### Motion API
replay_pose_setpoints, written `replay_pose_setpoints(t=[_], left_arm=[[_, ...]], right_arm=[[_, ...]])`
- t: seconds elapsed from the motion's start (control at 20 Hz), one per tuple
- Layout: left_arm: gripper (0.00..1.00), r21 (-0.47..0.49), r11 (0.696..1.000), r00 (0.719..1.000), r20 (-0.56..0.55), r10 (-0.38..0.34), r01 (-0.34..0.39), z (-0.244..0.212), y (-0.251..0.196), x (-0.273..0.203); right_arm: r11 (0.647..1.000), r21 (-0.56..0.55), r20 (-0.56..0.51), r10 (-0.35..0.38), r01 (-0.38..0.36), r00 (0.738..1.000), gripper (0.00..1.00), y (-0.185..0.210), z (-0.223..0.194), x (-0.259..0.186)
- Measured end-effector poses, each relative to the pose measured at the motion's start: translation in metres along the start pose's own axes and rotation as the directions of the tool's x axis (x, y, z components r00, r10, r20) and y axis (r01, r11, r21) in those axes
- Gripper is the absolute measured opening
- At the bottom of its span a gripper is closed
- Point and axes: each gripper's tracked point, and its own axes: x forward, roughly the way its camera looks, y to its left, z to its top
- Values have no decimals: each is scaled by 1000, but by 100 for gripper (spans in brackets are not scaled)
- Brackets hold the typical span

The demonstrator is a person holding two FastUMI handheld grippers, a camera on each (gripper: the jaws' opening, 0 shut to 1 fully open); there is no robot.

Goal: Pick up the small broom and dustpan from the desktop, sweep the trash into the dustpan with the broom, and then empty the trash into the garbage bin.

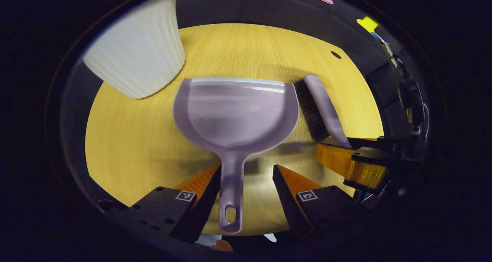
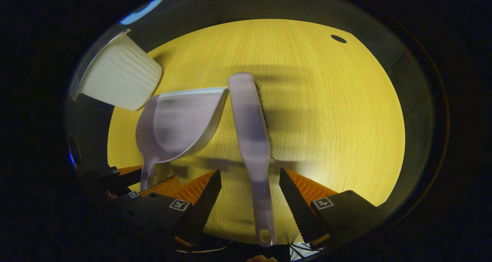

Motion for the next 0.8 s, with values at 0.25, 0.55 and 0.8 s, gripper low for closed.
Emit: replay_pose_setpoints(t=[0.25,0.55,0.8], left_arm=[[79,-4,1000,952,305,30,-31,-9,5,-103],[78,61,995,649,755,-95,76,-41,-9,-206],[78,25,999,480,877,-33,22,-77,4,-226]], right_arm=[[998,-63,220,13,1,975,99,-1,-5,-79],[999,-12,615,35,-35,787,98,28,-43,-200],[975,-222,836,191,-1,515,98,86,-56,-318]])
